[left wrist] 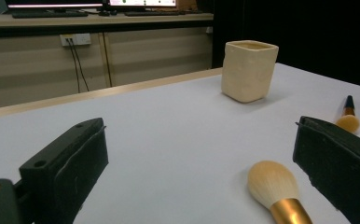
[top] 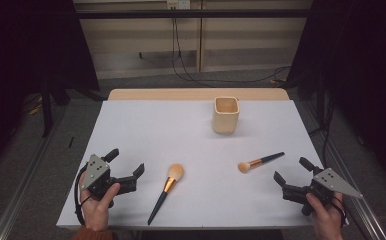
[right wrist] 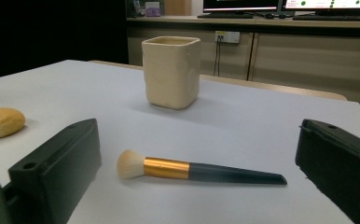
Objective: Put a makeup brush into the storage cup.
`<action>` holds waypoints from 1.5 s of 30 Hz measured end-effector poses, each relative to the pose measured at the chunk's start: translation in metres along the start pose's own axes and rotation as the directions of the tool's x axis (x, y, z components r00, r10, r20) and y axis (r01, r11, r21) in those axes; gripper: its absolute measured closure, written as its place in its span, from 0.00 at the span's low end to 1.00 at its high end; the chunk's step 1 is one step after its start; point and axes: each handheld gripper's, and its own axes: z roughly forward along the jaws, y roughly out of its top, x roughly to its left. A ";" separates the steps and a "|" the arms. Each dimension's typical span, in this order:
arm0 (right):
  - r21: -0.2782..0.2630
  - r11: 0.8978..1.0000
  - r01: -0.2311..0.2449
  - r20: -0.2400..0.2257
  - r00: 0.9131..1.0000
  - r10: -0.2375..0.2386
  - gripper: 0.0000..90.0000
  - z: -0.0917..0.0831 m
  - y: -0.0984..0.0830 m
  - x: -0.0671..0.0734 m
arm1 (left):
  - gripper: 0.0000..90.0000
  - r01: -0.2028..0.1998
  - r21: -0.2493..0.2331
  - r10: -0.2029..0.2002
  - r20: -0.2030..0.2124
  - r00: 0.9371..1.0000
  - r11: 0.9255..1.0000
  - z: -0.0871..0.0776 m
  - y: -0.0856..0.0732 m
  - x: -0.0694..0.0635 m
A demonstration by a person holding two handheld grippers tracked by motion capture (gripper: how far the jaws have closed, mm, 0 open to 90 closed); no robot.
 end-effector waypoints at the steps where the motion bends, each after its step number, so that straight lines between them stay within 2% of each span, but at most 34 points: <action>1: 0.000 1.000 0.001 -0.001 1.000 -0.001 0.00 0.000 0.000 0.000 | 0.03 -0.009 0.007 0.008 0.013 1.000 1.000 0.002 0.001 -0.001; 3: -0.001 1.000 -0.001 -0.005 1.000 0.001 0.00 0.000 0.000 0.001 | 0.03 -0.026 0.012 0.026 0.030 0.999 1.000 0.006 0.003 -0.004; 7: 0.010 1.000 -0.008 -0.010 1.000 0.009 0.00 0.000 0.000 0.001 | 0.03 -0.034 0.004 0.034 0.041 0.999 0.999 0.013 0.010 -0.010; 11: 0.008 1.000 -0.013 -0.018 1.000 0.013 0.00 0.000 0.000 0.002 | 0.03 -0.056 0.006 0.055 0.061 0.997 0.998 0.024 0.023 -0.015; 22: 0.007 1.000 -0.011 -0.019 1.000 0.011 0.00 0.000 0.000 0.001 | 0.03 -0.040 -0.006 0.040 0.078 0.996 0.999 0.041 0.032 -0.020; 28: 0.006 1.000 -0.012 -0.023 1.000 0.012 0.00 0.000 0.000 0.001 | 0.03 -0.047 0.004 0.046 0.069 0.997 0.999 0.046 0.033 -0.022; 30: 0.006 1.000 -0.013 -0.023 1.000 0.013 0.00 0.000 0.000 0.001 | 0.03 -0.034 0.011 0.033 0.079 0.996 0.999 0.047 0.033 -0.022; 34: 0.008 1.000 -0.014 -0.023 1.000 0.014 0.00 0.000 0.000 0.001 | 0.03 -0.031 0.037 0.027 0.099 0.995 0.999 0.052 0.034 -0.024; 36: 0.007 1.000 -0.018 -0.022 1.000 0.018 0.00 0.000 0.000 0.002 | 0.03 -0.034 0.082 0.024 0.119 0.993 0.996 0.056 0.038 -0.026; 37: 0.007 1.000 -0.018 -0.022 1.000 0.018 0.00 0.000 0.000 0.002 | 0.03 -0.034 0.082 0.024 0.119 0.993 0.996 0.056 0.038 -0.026; 38: 0.008 1.000 -0.016 -0.022 1.000 0.016 0.00 0.001 0.000 0.001 | 0.04 -0.048 0.127 0.033 0.119 0.992 0.991 0.059 0.040 -0.028; 39: 0.008 1.000 -0.016 -0.022 1.000 0.016 0.00 0.001 0.000 0.001 | 0.04 -0.048 0.127 0.033 0.119 0.992 0.991 0.059 0.040 -0.028; 41: 0.011 1.000 -0.017 -0.023 1.000 0.018 0.00 0.001 0.000 0.001 | 0.04 -0.061 0.179 0.040 0.120 0.992 0.982 0.062 0.043 -0.031; 43: 0.012 1.000 -0.018 -0.023 1.000 0.018 0.00 0.001 0.000 0.001 | 0.04 -0.061 0.194 0.038 0.123 0.992 0.979 0.063 0.043 -0.032; 44: 0.012 1.000 -0.018 -0.024 1.000 0.018 0.00 0.000 0.000 0.001 | 0.05 -0.063 0.248 0.032 0.129 0.991 0.967 0.064 0.043 -0.033; 45: 0.012 1.000 -0.018 -0.024 1.000 0.018 0.00 0.000 0.000 0.001 | 0.05 -0.063 0.248 0.032 0.129 0.991 0.967 0.064 0.043 -0.033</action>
